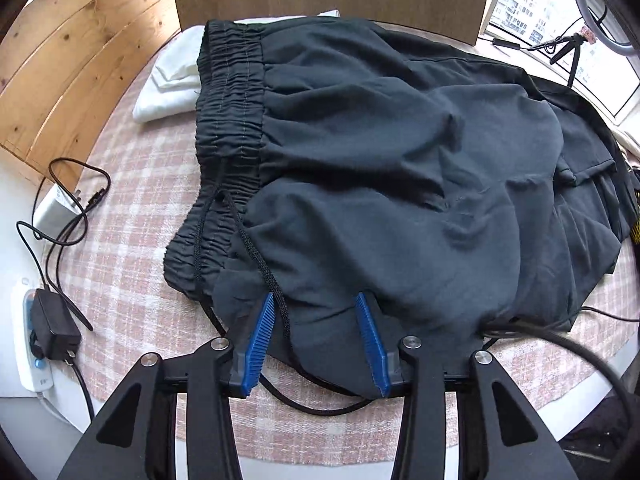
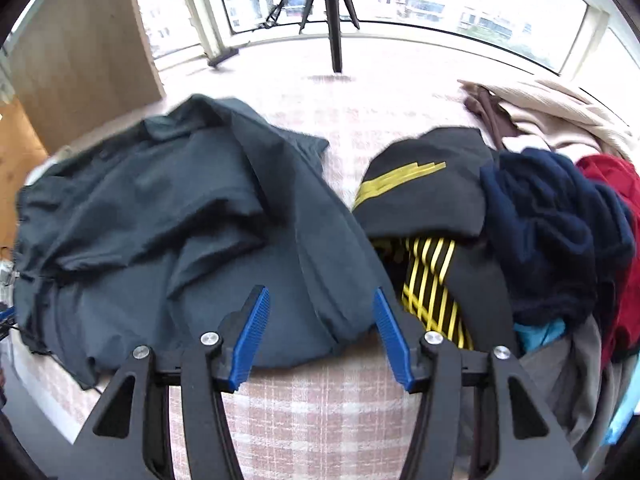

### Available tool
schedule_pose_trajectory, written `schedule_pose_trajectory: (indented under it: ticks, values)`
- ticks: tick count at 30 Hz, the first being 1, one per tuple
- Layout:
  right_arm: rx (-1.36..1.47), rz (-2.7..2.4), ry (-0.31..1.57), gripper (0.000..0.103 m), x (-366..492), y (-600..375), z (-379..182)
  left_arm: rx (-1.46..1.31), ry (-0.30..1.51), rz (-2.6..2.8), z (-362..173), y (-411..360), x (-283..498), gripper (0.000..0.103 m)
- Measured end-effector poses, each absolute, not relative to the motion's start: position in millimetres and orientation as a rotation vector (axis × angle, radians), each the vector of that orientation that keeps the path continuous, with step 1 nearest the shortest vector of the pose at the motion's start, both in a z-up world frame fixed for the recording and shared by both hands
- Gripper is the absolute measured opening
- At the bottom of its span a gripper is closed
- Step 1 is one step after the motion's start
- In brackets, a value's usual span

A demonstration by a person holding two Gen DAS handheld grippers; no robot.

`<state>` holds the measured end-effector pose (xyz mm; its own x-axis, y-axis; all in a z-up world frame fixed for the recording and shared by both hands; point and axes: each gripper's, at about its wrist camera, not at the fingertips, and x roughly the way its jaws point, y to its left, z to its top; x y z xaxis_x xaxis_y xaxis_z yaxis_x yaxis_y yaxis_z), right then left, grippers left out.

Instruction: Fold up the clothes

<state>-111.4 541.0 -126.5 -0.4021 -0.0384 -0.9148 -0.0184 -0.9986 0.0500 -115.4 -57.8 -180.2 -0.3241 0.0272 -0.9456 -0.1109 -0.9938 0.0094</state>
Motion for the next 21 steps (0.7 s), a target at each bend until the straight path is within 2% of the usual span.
schedule_pose_trajectory:
  ticks: [1,4,6,7,8,10,14,17,21]
  values:
    - [1.691,-2.597,-0.070,0.067,-113.7,545.5,-124.9,-1.780,0.103,2.490,-180.0,-58.8,-115.7,0.041]
    - [1.795,-2.553,0.097,0.068,-133.9,541.8,-141.8,-1.797,0.084,2.497,-181.2,-61.5,-117.0,0.041]
    - [1.785,-2.479,0.074,0.067,-138.5,535.0,-151.7,-1.804,0.074,2.500,-181.5,-62.2,-117.6,0.041]
    - [1.772,-2.442,0.062,0.058,-139.0,532.2,-153.5,-1.807,0.071,2.500,-181.6,-62.0,-117.6,0.041]
    - [1.759,-2.414,0.083,0.036,-137.8,526.6,-152.5,-1.810,0.076,2.504,-181.3,-61.2,-117.1,0.041]
    - [1.727,-2.390,0.123,0.005,-135.8,517.0,-146.4,-1.814,0.081,2.511,-180.5,-61.2,-117.3,0.041]
    - [1.623,-2.458,0.101,0.005,-138.3,520.1,-113.2,-1.825,0.059,2.533,-179.4,-62.4,-117.3,0.041]
    - [1.511,-2.564,0.017,0.004,-153.9,543.2,-73.2,-1.835,0.038,2.554,-177.7,-65.5,-117.0,0.041]
    - [1.378,-2.735,0.125,0.004,-176.8,563.0,-19.0,-1.847,0.028,2.573,-174.1,-69.2,-115.3,0.041]
